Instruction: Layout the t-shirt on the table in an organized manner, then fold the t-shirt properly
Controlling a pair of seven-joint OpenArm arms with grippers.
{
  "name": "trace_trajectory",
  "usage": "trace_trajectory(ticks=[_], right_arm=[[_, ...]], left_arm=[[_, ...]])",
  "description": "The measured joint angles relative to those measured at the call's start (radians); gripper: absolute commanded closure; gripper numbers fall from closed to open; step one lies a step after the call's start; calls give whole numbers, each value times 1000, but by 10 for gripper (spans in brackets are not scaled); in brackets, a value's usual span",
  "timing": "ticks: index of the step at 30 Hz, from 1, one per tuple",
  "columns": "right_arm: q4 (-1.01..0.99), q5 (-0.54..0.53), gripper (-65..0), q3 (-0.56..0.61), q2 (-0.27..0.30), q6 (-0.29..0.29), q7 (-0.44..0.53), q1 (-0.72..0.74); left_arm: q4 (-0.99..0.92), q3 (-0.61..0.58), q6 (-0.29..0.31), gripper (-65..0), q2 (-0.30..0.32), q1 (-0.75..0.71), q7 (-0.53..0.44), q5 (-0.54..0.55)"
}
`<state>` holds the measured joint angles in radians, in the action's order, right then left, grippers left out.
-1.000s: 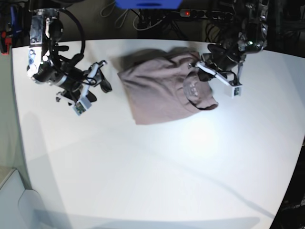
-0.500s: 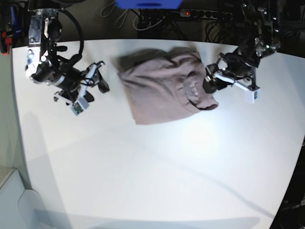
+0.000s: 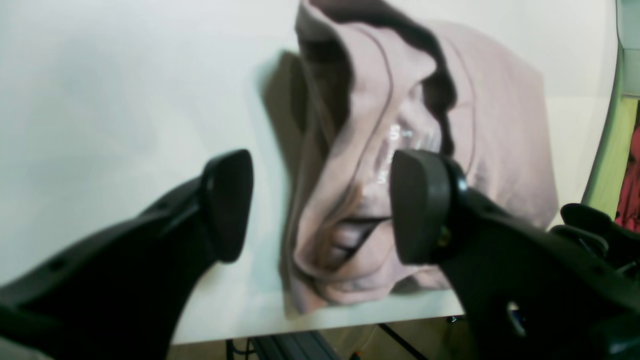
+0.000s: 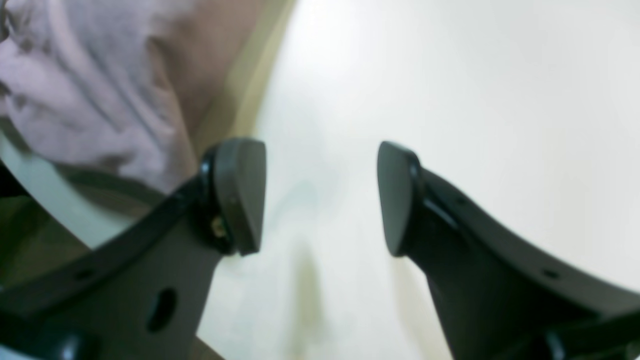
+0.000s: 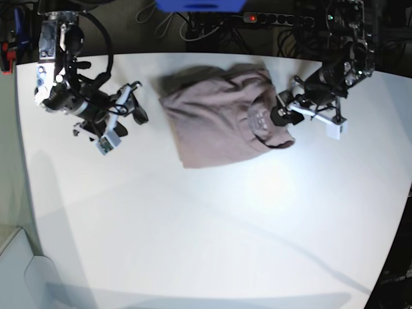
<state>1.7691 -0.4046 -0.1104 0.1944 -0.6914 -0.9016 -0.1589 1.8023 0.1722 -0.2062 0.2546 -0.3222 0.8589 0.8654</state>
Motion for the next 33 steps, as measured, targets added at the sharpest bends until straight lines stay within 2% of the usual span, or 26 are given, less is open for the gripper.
trace_trajectory(ticks=[5,7,9,11,21,28,33], right_arm=[[0,-1,-356,0,2,0,1,0],[0,0,-356,0,2,0,0,0],[0,1,-356,0,2,0,0,0],[0,4,-356,0,2,0,0,0],[0,3,-356,0,3,0,1,0],[0,4,-357,0,3,0,4,3],[0,3,-357,0,2,0,4,3]], left_arm=[[-72,-10,2,-421,0,30,2,3],[-94,-31,40,-421,6,46,13,0],[-117,-39,105,-421,3,59,40,12],[-127,-40,131,-421,-1,60,41,13],[-174,-40,151,-421,-1,85,34,11],[-213,-61,169,-421,-41,101,5,29],[-218,-112,169,-417,-48,118,6,27]])
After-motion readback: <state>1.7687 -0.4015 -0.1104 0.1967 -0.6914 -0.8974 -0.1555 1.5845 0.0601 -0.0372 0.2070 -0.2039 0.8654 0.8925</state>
